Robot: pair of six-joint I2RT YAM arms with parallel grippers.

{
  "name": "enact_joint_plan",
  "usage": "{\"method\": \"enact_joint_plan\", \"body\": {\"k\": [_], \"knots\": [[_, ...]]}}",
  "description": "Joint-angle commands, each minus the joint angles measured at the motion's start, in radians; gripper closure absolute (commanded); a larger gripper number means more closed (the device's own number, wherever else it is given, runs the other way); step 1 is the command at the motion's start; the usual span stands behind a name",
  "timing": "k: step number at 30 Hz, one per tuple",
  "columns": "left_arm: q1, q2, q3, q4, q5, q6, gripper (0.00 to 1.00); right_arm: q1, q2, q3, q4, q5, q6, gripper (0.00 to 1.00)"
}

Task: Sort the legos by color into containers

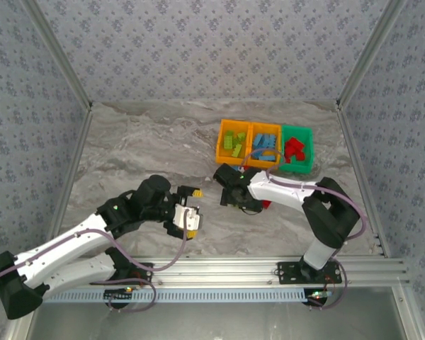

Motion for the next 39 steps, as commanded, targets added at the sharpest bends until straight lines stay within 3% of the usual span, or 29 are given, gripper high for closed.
{"method": "enact_joint_plan", "body": {"k": [1,7,11,15,21,26,34,39], "knots": [[0.007,-0.019,-0.012,-0.009,0.041,0.025,0.01,-0.003,0.036,0.017,0.014,0.014,0.025,0.17],[0.018,-0.019,-0.024,-0.003,0.054,0.028,0.01,0.001,0.059,0.01,0.018,0.03,0.043,0.27],[0.027,-0.018,-0.033,0.0,0.06,0.032,0.01,0.011,0.019,0.013,-0.023,0.078,0.053,0.41],[0.033,-0.016,-0.042,0.006,0.064,0.034,0.01,0.037,-0.08,0.018,-0.072,0.14,0.055,0.44],[0.037,-0.013,-0.043,0.01,0.073,0.033,0.01,0.036,-0.234,0.032,-0.096,0.128,0.024,0.45],[0.05,-0.012,-0.044,0.038,0.112,0.015,0.01,-0.059,-0.321,0.093,-0.025,0.169,-0.111,0.49],[0.103,-0.042,-0.068,0.09,0.145,0.002,0.01,-0.293,-0.005,0.371,0.166,-0.04,-0.278,0.47],[0.142,-0.037,-0.066,0.091,0.146,-0.001,0.01,-0.357,0.263,0.657,0.12,-0.112,-0.291,0.43]]}}
